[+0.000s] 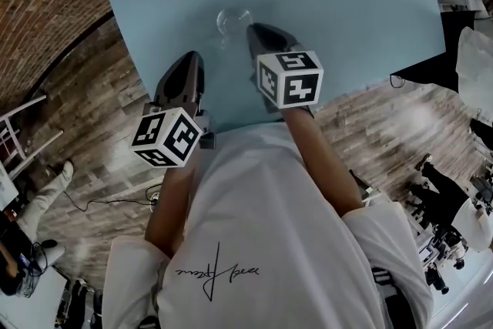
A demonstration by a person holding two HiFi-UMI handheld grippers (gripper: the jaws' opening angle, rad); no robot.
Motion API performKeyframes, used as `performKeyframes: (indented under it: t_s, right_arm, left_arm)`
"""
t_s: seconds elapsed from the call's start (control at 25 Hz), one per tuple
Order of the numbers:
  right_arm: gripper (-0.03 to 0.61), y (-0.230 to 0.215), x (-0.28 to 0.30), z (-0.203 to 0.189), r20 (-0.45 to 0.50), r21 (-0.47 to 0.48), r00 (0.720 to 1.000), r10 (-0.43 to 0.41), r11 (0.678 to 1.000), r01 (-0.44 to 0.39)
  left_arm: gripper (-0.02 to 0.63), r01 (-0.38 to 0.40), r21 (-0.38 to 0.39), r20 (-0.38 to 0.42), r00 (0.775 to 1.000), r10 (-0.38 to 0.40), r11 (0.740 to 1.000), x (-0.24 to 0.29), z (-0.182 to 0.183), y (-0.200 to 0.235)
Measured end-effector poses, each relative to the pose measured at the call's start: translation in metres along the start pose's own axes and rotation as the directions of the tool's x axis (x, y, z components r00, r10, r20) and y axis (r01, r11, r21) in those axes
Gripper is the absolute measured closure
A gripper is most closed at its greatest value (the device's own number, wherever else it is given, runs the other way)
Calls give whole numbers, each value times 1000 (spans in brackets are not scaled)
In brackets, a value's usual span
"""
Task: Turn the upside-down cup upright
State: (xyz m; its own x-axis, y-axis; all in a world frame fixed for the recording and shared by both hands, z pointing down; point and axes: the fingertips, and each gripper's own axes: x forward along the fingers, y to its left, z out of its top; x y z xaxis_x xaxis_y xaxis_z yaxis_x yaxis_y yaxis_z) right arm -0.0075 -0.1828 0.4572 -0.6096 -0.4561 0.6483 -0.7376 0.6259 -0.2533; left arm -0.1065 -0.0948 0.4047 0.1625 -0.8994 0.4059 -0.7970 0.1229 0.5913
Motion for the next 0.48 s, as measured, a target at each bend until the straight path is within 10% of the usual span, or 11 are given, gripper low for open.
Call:
performKeyframes:
  t_s: [0.48]
  right_arm:
    - [552, 19, -38, 16, 53, -29, 997, 64, 998, -62]
  left_arm:
    - [603, 81, 36, -4, 997, -81, 996, -6, 2, -27]
